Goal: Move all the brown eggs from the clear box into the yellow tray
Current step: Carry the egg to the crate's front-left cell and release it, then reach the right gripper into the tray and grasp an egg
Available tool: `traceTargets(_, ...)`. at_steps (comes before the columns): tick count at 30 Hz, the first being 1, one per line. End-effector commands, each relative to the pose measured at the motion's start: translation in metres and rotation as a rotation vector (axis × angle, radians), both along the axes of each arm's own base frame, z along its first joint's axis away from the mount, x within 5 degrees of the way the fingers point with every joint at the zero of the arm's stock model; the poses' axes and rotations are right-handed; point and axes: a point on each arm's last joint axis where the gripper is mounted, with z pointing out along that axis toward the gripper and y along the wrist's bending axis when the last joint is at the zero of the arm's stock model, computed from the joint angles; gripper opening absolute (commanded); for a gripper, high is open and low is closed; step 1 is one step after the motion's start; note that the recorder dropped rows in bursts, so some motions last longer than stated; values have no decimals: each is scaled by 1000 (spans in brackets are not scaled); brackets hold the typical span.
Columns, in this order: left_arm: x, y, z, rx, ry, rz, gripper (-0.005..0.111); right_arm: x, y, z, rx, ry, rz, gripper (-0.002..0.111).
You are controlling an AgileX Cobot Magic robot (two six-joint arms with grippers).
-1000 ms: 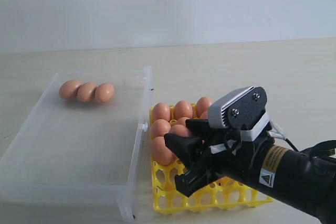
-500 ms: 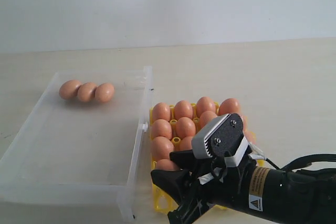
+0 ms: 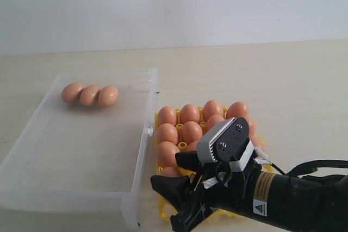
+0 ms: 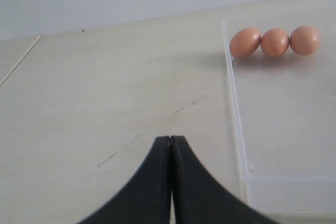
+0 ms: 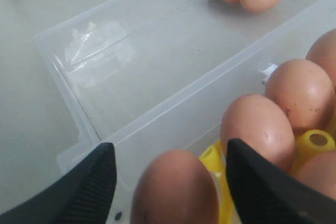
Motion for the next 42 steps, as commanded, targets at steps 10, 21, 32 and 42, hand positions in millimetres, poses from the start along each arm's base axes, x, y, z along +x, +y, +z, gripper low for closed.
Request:
traceTargets(10, 0, -1, 2, -6, -19, -7, 0, 20, 8, 44, -56, -27, -66, 17)
traceTargets(21, 0, -1, 2, -9, -19, -7, 0, 86, 77, 142, -403, -23, -108, 0)
traceTargets(32, 0, -1, 2, -5, -19, -8, 0, 178, 186, 113, -305, 308, -111, 51)
traceTargets(42, 0, -1, 2, -5, -19, -8, 0, 252, 184, 62, -222, 517, -474, 60)
